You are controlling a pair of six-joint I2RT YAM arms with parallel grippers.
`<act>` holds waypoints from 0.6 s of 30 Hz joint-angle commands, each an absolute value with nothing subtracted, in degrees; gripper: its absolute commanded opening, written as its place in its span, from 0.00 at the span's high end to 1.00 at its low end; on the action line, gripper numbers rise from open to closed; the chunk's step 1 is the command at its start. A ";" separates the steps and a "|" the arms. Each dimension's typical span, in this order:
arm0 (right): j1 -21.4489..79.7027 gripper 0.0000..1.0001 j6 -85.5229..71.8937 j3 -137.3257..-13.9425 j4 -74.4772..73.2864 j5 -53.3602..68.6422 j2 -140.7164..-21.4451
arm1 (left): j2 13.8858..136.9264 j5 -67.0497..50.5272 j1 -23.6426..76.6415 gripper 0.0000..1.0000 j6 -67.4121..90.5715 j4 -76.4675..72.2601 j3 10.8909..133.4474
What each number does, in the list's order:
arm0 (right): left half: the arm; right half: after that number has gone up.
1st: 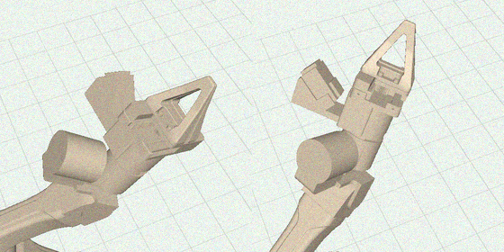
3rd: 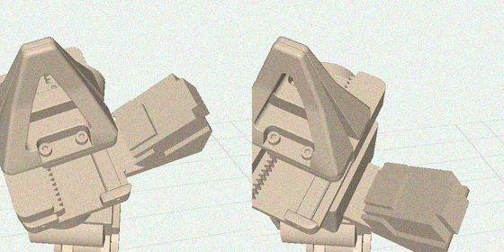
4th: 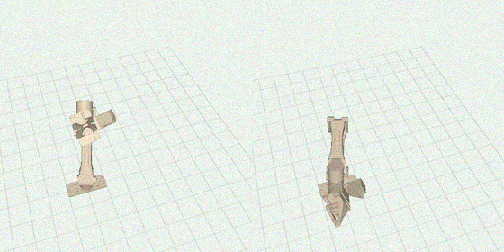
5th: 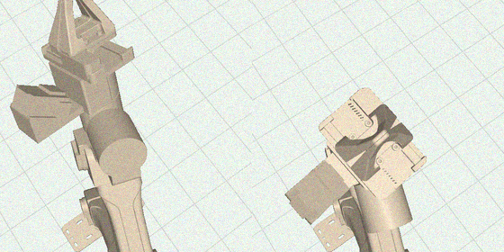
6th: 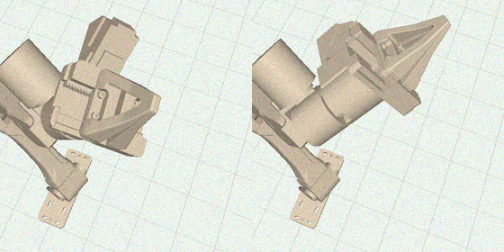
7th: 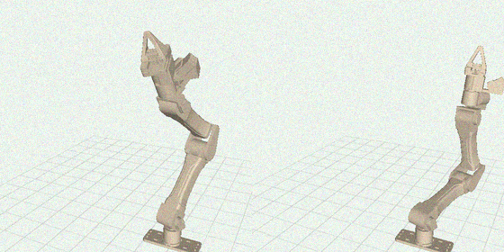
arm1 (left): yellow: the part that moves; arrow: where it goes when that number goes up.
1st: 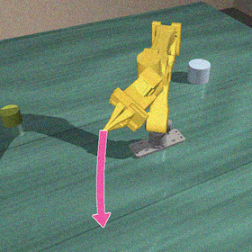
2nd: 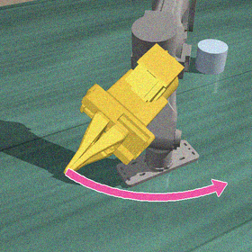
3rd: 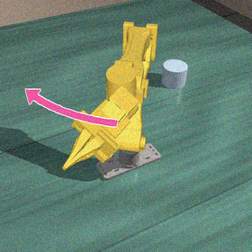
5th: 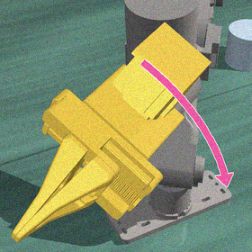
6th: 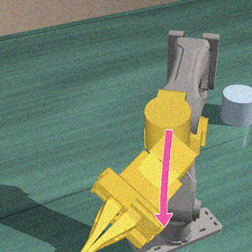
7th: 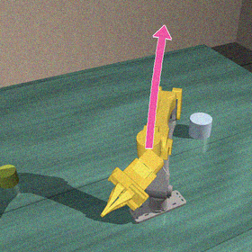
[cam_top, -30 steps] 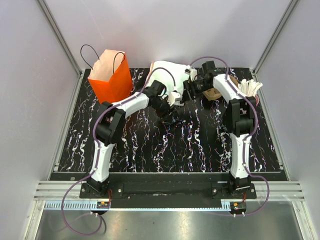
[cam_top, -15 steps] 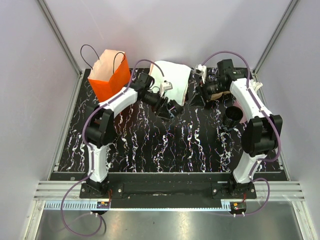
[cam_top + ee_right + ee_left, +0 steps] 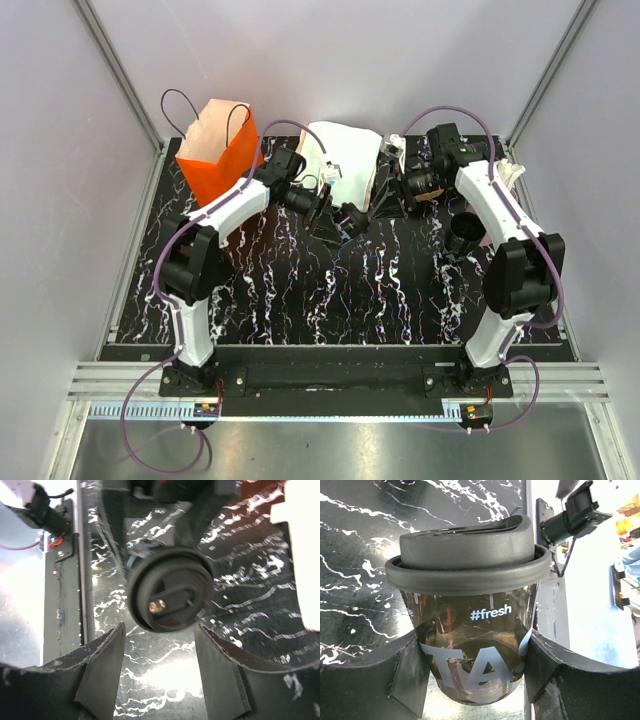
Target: Pack the takeout coffee
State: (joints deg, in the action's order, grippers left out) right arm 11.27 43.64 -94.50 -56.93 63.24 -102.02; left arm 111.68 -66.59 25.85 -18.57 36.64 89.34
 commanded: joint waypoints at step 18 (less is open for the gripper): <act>15.03 0.54 50.36 -95.54 -62.84 66.88 -101.77 | 108.37 -71.28 26.37 0.33 -18.11 36.82 90.09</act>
